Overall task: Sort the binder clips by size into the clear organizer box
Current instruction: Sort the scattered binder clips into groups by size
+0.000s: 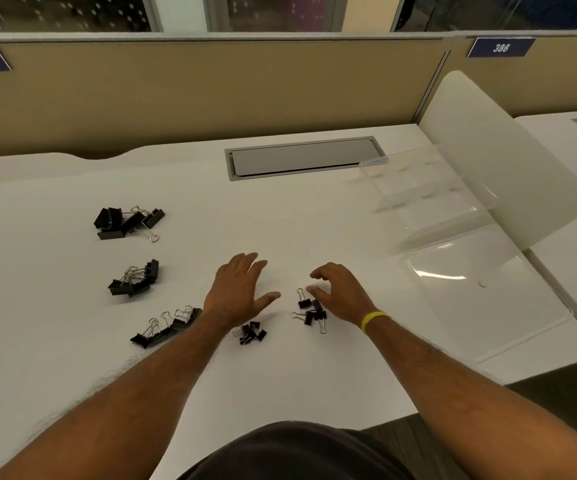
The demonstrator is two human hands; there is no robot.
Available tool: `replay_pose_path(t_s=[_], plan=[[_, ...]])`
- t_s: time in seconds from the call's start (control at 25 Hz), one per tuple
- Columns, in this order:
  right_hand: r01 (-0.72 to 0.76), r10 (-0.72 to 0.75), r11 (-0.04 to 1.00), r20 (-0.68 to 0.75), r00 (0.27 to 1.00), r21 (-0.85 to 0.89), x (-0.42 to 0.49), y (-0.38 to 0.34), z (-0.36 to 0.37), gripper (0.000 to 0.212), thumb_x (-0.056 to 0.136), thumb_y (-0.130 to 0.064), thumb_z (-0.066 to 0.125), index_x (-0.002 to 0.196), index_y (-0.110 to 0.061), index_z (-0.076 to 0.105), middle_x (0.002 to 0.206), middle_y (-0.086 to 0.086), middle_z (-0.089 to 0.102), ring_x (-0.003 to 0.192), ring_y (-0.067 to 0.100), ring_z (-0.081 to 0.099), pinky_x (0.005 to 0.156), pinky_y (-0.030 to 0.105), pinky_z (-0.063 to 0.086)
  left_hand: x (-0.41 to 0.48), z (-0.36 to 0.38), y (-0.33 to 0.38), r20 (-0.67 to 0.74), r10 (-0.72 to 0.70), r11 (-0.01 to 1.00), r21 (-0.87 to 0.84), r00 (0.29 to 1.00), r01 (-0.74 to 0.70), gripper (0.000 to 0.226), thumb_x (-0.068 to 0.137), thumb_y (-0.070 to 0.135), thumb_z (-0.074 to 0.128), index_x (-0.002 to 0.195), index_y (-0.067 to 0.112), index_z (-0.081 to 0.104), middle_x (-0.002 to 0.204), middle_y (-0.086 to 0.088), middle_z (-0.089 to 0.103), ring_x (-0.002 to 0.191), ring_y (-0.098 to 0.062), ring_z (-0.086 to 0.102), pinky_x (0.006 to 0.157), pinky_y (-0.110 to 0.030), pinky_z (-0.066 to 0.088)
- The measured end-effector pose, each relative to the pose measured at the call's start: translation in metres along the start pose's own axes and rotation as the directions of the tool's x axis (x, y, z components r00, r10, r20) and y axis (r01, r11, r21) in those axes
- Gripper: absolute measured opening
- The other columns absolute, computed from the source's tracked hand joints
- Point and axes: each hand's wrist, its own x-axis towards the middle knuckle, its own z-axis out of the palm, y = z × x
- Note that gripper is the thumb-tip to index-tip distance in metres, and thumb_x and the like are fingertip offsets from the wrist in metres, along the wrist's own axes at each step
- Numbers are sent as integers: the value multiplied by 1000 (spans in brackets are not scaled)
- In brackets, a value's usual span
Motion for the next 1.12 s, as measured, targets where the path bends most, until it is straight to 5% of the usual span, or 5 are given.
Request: replay_pose_path(t_s=[0.36,0.72,1.12], plan=[[223,-199,968,194,961,-114,37,-87,33,72,87,-51,62,147,-24,34,156,0,30,144,18,25,117,37,19,-35,-31,-55,-31,-209,976,60,978,210,93,80,82,29,151,23,25,161,-7,17,150,-26,8,119,-50,8],[295,-258,953,318,912,-74,51,-144,80,72,89,-50,60,148,-22,30,158,1,26,146,18,21,119,38,19,-77,-40,-112,-134,-308,948,40,942,316,91,81,82,27,148,21,34,160,-8,24,149,-25,14,118,-52,12],[304,-286,952,274,918,-24,109,-196,103,69,88,-43,64,146,-22,33,158,1,27,145,19,23,118,38,20,-65,-70,-187,-169,-422,907,-66,891,417,86,81,75,28,146,19,37,158,-9,26,147,-25,20,114,-48,25]])
